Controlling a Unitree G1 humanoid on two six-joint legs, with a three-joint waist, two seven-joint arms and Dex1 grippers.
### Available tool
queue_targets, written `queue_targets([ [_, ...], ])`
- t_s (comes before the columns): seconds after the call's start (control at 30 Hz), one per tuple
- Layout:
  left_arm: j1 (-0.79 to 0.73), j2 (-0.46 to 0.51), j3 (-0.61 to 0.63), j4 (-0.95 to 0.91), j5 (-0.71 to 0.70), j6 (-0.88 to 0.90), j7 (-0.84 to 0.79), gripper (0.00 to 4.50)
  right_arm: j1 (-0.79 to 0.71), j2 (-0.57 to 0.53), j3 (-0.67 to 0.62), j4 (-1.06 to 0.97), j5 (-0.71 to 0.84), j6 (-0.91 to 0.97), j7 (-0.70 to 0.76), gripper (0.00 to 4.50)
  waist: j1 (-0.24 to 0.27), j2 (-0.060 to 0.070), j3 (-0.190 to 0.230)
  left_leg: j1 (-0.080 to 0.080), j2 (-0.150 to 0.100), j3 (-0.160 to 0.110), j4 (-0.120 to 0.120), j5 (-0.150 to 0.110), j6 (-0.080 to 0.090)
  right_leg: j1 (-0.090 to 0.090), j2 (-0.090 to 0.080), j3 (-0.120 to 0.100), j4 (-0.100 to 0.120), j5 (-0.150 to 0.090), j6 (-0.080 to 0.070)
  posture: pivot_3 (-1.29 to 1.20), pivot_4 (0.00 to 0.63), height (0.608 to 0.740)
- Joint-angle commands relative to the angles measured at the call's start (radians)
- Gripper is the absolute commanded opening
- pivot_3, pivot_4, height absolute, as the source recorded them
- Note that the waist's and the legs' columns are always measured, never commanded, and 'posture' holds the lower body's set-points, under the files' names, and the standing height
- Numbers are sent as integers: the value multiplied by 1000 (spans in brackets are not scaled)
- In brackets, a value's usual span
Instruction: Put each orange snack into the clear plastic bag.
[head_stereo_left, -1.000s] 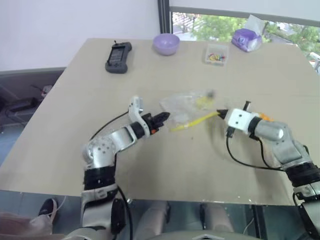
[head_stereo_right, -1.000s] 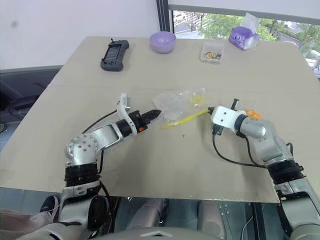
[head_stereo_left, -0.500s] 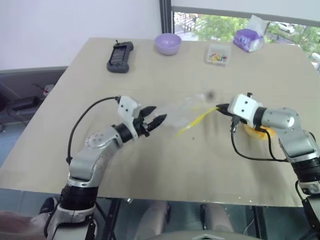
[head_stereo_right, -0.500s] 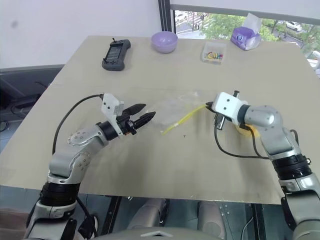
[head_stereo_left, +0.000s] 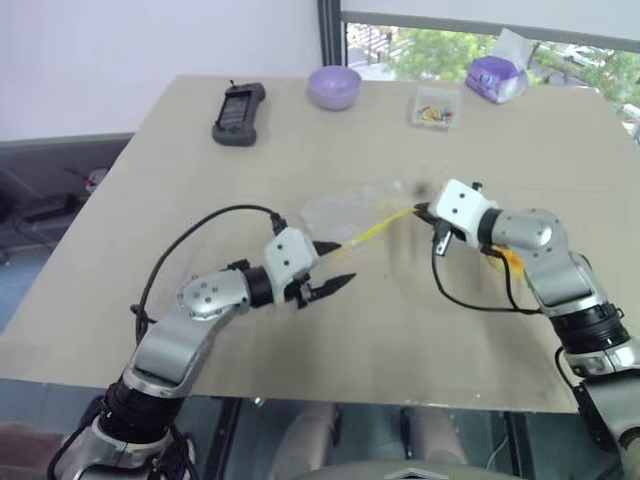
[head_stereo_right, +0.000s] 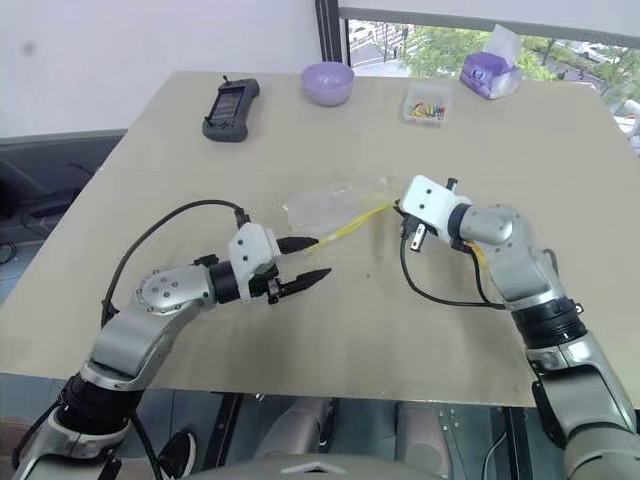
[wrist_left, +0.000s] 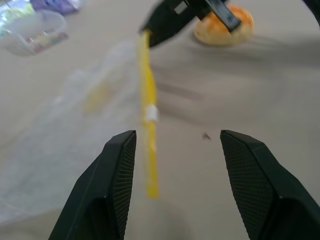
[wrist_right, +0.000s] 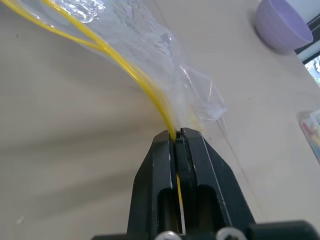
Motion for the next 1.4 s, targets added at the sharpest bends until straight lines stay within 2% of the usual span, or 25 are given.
queue_targets([
  [0.03, -20, 0, 0, 18, 62, -42, 26, 2841, -26, 4, -9, -43, 1, 14, -7, 0, 0, 0, 0, 0, 0, 0, 0, 0, 0, 0, 0, 0, 0, 0, 0, 0, 150, 740],
  [0.3, -39, -30, -17, 80, 163, -112, 59, 2841, -25, 11, -20, -72, 22, 63, 1, 0, -2, 0, 0, 0, 0, 0, 0, 0, 0, 0, 0, 0, 0, 0, 0, 0, 150, 740],
  [0.6, -40, -56, 16, 49, 136, -140, 52, 2841, -40, 39, -12, -75, 22, 108, -23, 0, -3, 0, 0, 0, 0, -1, 0, 0, 0, 0, 0, 0, 0, 0, 0, 0, 150, 740],
  [0.87, -17, -49, 20, 24, 162, -124, 68, 2841, -36, 74, 17, -113, 4, 186, -35, 0, -2, 0, 0, 0, 0, -1, 0, 0, 0, 0, 0, 0, 0, 0, 0, 0, 150, 740],
  [1.4, -14, -50, 21, 52, 217, -153, 90, 2841, -43, 79, 20, -121, 8, 209, -34, 0, -2, 0, 0, 0, 0, -1, 0, 0, 0, 0, 0, 0, 0, 0, 0, 0, 150, 740],
])
